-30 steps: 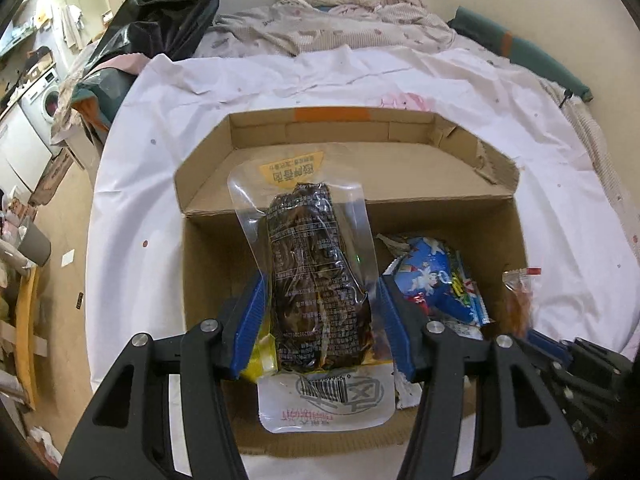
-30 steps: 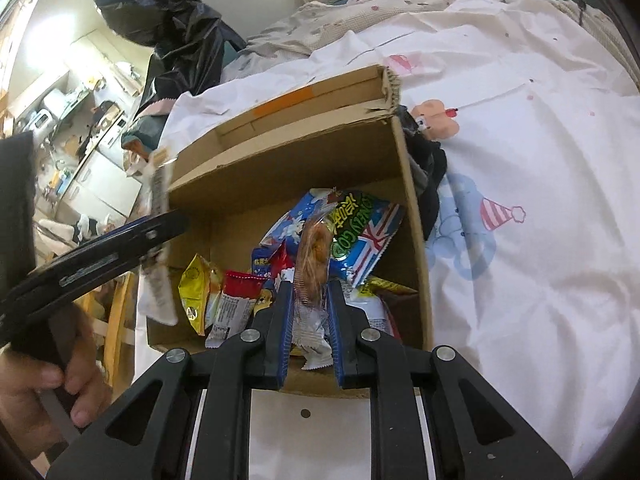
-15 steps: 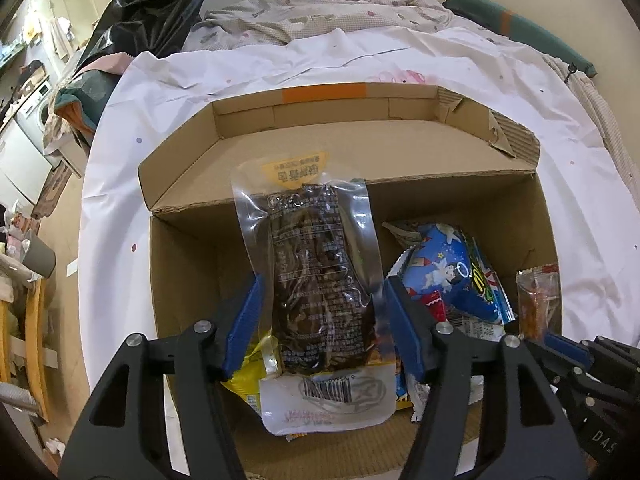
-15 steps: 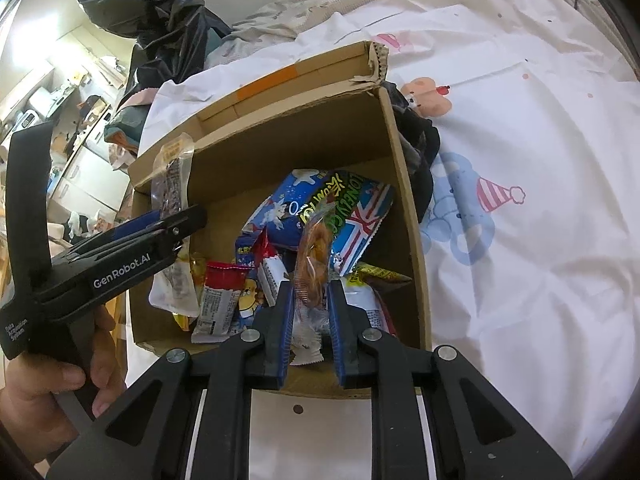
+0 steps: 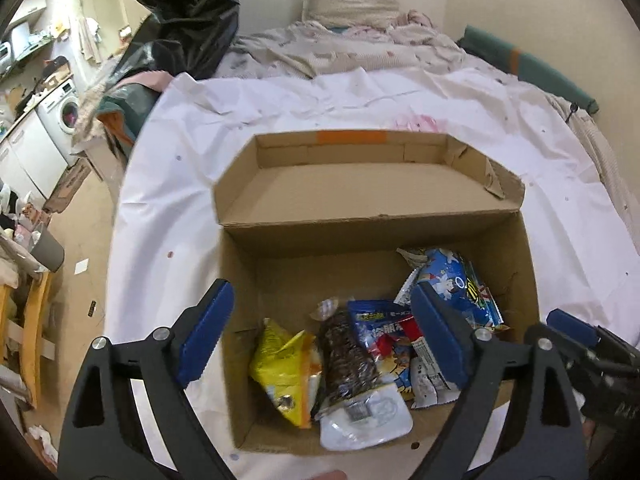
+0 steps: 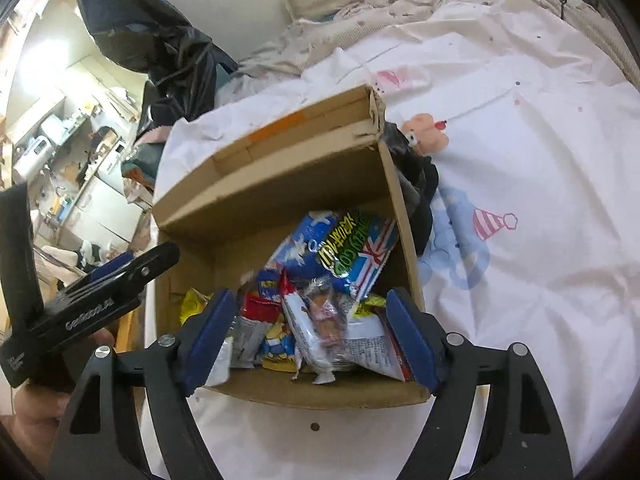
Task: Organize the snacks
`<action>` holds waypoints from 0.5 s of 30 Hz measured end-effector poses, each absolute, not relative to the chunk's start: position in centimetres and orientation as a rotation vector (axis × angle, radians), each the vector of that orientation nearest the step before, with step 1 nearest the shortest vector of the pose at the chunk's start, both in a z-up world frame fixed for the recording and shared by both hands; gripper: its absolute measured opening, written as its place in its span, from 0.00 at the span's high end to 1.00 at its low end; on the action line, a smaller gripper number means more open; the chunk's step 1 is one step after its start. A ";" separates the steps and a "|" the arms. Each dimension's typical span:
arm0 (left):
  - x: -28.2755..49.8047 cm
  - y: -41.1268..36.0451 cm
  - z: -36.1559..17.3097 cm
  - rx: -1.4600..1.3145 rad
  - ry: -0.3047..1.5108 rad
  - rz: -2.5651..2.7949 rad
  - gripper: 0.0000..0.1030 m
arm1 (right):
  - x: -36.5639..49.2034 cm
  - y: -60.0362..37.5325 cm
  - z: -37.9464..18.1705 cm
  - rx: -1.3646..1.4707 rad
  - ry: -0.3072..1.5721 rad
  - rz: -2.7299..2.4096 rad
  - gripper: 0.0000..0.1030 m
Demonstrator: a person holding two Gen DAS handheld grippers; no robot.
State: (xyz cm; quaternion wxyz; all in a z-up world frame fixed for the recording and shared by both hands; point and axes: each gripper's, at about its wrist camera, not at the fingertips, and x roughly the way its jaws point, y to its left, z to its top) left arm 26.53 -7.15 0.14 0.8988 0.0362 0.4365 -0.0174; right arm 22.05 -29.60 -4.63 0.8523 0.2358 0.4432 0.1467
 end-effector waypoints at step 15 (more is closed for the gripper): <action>19.4 -1.5 1.7 -0.047 0.851 0.024 0.01 | 18.1 -29.3 -2.4 0.456 0.863 0.300 0.00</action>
